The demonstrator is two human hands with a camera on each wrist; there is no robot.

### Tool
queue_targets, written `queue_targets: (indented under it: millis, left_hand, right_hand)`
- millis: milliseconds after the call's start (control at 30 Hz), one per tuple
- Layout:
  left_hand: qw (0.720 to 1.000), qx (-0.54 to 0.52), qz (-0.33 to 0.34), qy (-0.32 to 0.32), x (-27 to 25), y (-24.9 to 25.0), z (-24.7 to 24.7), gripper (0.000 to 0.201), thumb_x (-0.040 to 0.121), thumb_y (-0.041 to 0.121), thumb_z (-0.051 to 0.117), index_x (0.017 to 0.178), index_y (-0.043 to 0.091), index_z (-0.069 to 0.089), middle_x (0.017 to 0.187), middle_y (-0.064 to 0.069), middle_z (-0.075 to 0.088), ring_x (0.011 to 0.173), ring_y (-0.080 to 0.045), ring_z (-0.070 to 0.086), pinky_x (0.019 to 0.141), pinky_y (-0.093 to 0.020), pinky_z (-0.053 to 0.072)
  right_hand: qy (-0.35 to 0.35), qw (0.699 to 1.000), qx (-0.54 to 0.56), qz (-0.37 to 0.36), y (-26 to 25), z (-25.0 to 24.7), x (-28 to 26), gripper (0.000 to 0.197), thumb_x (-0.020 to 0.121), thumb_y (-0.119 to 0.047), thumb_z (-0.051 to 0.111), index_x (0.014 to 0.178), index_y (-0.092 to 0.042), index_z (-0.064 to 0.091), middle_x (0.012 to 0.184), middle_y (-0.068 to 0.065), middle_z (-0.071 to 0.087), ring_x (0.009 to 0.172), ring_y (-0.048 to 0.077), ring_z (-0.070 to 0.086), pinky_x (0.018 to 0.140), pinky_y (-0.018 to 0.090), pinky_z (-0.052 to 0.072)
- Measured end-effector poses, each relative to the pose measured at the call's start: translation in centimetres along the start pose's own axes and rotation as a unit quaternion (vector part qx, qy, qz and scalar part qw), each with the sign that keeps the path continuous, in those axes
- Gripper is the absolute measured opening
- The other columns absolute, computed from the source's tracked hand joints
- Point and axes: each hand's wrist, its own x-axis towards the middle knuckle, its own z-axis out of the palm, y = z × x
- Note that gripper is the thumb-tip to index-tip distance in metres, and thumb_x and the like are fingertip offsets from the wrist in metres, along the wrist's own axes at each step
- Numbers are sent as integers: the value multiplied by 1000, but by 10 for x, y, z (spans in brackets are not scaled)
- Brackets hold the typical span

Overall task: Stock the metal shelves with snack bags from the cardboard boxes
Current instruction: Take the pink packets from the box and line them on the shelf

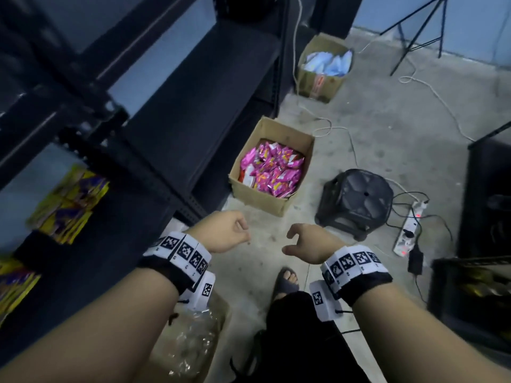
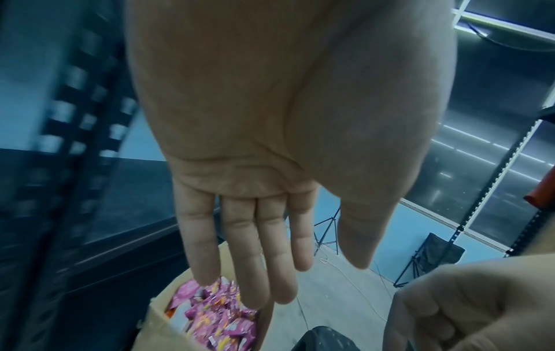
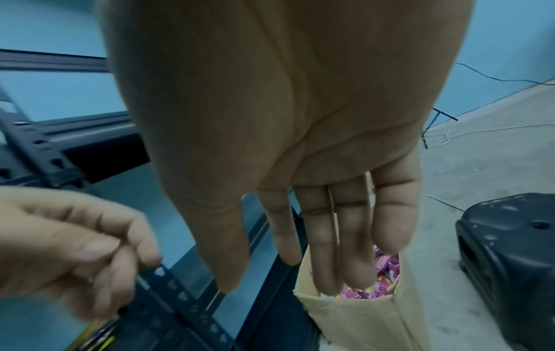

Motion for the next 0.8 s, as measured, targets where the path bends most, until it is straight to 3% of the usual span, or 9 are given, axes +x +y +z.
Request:
queue_targets:
  millis: [67, 167, 267, 300, 367, 433, 533, 600, 800]
  left_hand:
    - [1000, -6, 16, -1, 37, 41, -9, 16, 89, 42, 72, 98, 31, 65, 91, 11, 67, 83, -7, 66, 83, -35, 57]
    - [999, -31, 20, -6, 78, 91, -21, 19, 92, 41, 70, 104, 27, 66, 94, 11, 67, 77, -3, 63, 66, -25, 50]
    - [999, -15, 20, -33, 103, 127, -27, 27, 93, 45, 69, 111, 26, 66, 98, 9, 68, 70, -3, 59, 56, -23, 43]
    - [999, -10, 18, -40, 109, 135, -28, 28, 92, 46, 69, 111, 26, 65, 99, 8, 67, 71, -4, 59, 58, -25, 46]
    - [999, -12, 10, -38, 121, 147, -34, 27, 91, 48, 70, 109, 28, 66, 98, 9, 67, 83, -8, 64, 76, -33, 56]
    - [999, -12, 7, -30, 131, 156, -43, 27, 90, 49, 70, 106, 28, 66, 95, 8, 69, 90, -11, 66, 87, -37, 57]
    - [1000, -28, 8, 1, 145, 167, -63, 23, 89, 46, 73, 101, 28, 68, 88, 3, 70, 87, -15, 68, 81, -35, 55]
    - [999, -43, 13, 21, 152, 172, -78, 21, 88, 46, 74, 99, 30, 67, 85, 7, 68, 83, -11, 67, 78, -31, 53]
    - [996, -57, 22, 62, 170, 181, -122, 19, 89, 45, 74, 99, 29, 69, 88, 3, 70, 86, -16, 70, 85, -38, 57]
  right_hand:
    - [-6, 1000, 1, 10, 23, -31, 15, 52, 92, -50, 67, 136, -24, 57, 126, 3, 68, 118, 23, 60, 91, 33, 49]
    - [-17, 1000, -1, 10, 46, -84, 29, 52, 94, -49, 66, 138, -22, 56, 128, 2, 66, 119, 22, 59, 91, 32, 49]
    - [-6, 1000, 0, -5, 58, -140, 39, 54, 96, -47, 66, 141, -20, 55, 134, 4, 64, 121, 23, 59, 94, 32, 48]
    - [5, 1000, 2, -11, 60, -157, 43, 55, 95, -46, 66, 142, -19, 55, 135, 4, 64, 122, 23, 60, 95, 32, 49]
    - [25, 1000, 5, -18, 59, -188, 51, 55, 95, -46, 67, 141, -18, 57, 132, 6, 66, 119, 25, 62, 97, 35, 51]
    - [40, 999, 16, -25, 59, -213, 57, 52, 94, -44, 67, 138, -16, 59, 125, 8, 69, 114, 27, 64, 97, 39, 53]
    - [55, 998, 21, -27, 61, -234, 62, 54, 92, -44, 68, 138, -17, 58, 123, 7, 69, 111, 27, 65, 96, 41, 54]
    - [53, 998, 24, -28, 64, -236, 63, 53, 92, -42, 70, 137, -17, 59, 121, 7, 70, 111, 27, 65, 95, 38, 53]
    - [15, 999, 12, -37, 86, -212, 69, 51, 93, -43, 67, 136, -17, 59, 121, 6, 71, 112, 22, 65, 88, 28, 49]
